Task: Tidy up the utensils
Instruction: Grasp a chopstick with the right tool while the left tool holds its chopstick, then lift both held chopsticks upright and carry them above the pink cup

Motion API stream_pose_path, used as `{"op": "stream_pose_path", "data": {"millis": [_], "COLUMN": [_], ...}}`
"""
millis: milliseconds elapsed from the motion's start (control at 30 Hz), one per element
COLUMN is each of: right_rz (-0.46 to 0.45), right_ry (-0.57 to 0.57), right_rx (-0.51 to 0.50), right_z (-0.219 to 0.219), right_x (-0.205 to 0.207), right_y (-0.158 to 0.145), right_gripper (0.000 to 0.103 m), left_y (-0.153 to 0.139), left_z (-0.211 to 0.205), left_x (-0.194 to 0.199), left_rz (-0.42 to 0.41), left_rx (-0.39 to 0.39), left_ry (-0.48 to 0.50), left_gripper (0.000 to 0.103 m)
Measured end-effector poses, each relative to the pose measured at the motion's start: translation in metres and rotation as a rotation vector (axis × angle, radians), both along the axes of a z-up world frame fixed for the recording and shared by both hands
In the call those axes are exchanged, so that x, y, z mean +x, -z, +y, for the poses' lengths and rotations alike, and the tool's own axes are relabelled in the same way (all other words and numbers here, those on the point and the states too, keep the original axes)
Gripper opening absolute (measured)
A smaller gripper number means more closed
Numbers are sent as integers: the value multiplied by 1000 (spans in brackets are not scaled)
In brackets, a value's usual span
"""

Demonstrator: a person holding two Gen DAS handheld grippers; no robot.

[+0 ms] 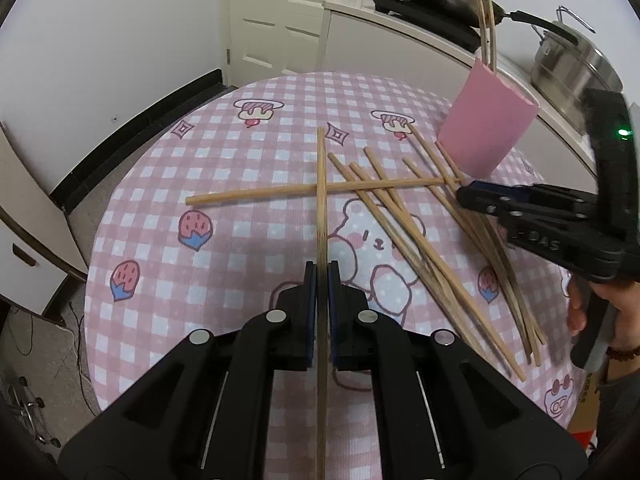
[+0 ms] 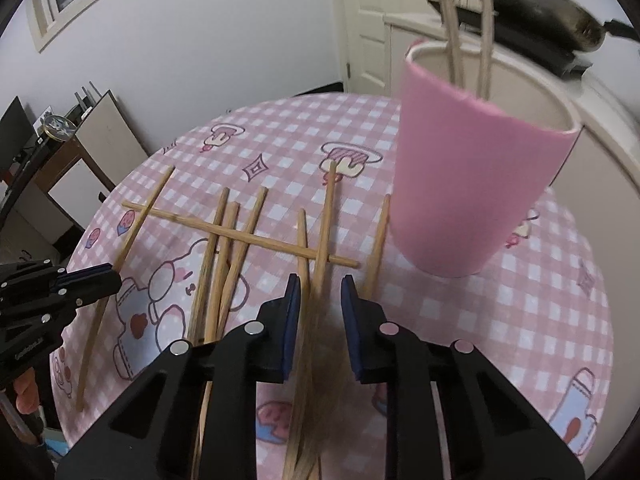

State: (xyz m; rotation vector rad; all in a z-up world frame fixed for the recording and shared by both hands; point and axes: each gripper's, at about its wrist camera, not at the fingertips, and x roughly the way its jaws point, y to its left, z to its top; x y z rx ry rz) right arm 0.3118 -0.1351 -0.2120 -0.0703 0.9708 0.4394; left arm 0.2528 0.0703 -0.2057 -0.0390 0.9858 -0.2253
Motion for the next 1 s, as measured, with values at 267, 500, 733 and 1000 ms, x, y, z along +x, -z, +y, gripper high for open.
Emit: {"op": "stream_pose_path", "data": {"millis": [267,500,733,1000], "right_rz": [8,-91,-229,-339], "right_ry": [-14,-27,-22,4], "right_rx": [59,163,209,212], "right_z": [-5,-24,-46,-65], "right_x": [-1,-34,-72,-90], "right_y": [-12,-61,-113,-149], "right_gripper": [6,5,5,5], "left_y": [-17,-59,-105,-152], "left_z": [-3,-11,-27,-57], "left_x": [3,-15,-38,-51], "left_rz": [-28,-118,-243,-381], "left_rx": [-44,-114,-145,-182], "left_ry": [-7,0,8,39], "left_gripper": [6,6,6,6]}}
